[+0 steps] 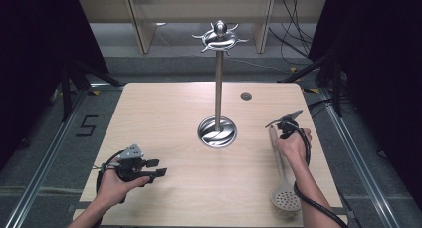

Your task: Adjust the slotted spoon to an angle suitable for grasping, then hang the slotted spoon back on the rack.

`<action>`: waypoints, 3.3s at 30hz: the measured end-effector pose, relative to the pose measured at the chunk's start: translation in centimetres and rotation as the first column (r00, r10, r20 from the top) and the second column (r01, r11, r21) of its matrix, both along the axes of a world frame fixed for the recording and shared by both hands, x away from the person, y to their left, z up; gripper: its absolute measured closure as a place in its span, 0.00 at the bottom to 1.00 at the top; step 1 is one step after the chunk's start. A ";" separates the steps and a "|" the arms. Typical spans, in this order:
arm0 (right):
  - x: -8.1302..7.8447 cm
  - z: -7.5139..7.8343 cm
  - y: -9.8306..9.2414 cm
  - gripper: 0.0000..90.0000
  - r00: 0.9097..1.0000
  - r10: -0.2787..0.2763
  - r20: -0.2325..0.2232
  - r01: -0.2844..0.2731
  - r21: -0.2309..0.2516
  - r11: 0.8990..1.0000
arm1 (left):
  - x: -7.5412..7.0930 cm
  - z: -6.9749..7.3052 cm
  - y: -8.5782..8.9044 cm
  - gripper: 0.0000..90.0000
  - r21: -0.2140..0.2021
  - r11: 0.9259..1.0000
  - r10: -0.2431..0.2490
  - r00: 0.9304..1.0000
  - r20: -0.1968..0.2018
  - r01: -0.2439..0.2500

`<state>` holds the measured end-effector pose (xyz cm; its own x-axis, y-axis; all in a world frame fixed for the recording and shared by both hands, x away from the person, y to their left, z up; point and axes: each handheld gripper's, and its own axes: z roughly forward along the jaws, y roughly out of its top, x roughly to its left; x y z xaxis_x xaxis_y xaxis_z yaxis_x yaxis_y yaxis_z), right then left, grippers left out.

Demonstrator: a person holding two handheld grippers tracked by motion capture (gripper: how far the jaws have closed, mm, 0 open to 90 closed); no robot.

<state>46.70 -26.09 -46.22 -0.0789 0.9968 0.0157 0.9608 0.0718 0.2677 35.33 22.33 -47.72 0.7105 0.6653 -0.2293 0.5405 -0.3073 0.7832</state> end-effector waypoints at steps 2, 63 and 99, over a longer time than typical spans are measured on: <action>0.0 -0.1 0.0 1.00 1.000 0.000 -0.012 0.000 0.018 1.000 | 0.0 0.0 0.0 0.53 -0.001 1.000 -0.003 1.000 0.001 0.003; 2.8 0.2 2.1 0.64 0.993 0.116 -0.003 -0.116 0.038 0.993 | 0.1 -0.2 0.4 0.53 -0.012 1.000 0.005 1.000 -0.005 -0.005; -0.5 3.3 1.6 0.78 0.977 0.115 0.178 -0.135 0.109 0.985 | -0.2 0.0 0.2 0.53 -0.007 1.000 0.006 1.000 -0.018 -0.006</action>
<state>46.15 -24.46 -42.92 -0.2146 0.9705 0.1100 0.8858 0.1459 0.4405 35.17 22.56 -47.72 0.7026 0.6676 -0.2463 0.5559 -0.2989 0.7757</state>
